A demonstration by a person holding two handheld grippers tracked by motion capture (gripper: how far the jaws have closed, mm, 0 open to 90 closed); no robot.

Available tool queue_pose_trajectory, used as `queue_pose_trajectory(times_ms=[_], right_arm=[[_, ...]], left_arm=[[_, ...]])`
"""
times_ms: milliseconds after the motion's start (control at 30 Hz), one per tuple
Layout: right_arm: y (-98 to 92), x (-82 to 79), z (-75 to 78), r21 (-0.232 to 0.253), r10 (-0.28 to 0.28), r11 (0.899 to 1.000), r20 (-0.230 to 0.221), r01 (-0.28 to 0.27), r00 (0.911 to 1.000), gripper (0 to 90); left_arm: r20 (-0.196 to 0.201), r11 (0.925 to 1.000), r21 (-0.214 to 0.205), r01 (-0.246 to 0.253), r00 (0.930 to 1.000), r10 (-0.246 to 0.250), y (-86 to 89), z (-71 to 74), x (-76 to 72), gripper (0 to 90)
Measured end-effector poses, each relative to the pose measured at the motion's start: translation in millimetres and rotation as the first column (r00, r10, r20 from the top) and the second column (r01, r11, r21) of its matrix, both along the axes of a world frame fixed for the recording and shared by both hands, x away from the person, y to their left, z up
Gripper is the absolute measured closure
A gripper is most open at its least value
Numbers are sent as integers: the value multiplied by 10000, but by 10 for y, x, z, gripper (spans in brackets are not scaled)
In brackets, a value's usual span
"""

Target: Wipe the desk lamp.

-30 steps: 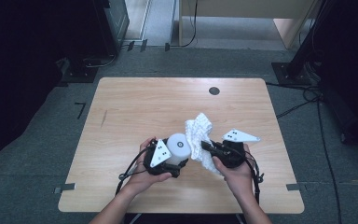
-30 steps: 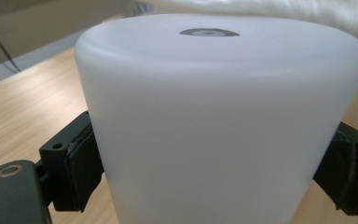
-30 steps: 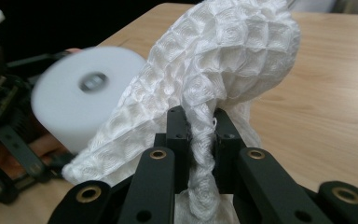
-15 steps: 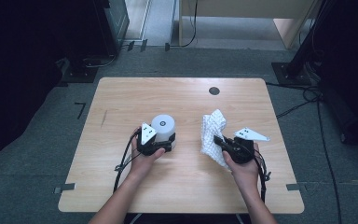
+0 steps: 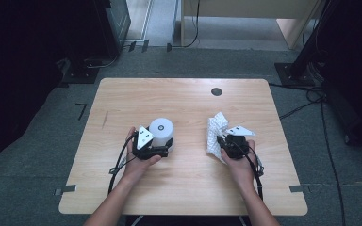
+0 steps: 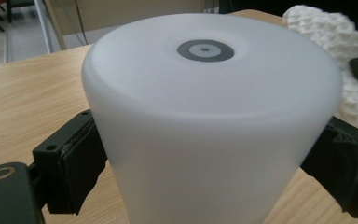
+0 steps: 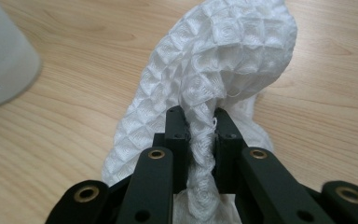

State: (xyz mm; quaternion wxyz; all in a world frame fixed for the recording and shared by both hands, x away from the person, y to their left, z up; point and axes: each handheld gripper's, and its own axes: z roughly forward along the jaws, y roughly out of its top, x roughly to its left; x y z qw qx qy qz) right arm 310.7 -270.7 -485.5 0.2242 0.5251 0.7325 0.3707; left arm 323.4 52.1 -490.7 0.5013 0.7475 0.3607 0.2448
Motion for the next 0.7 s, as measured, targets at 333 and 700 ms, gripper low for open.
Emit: queue_pose_trajectory(times_ms=[333,700], right_arm=[[-98,21,-40,59,109,9999,289,-110,9995,312],[-538,-301,188,854,-66,9963,1270,-43,9919,15]], left_arm=[[167,9981,-470,396,9991,-389,131,168,-193,48],[521,9970,-558,535,9974,-506,413,268,-538,0]])
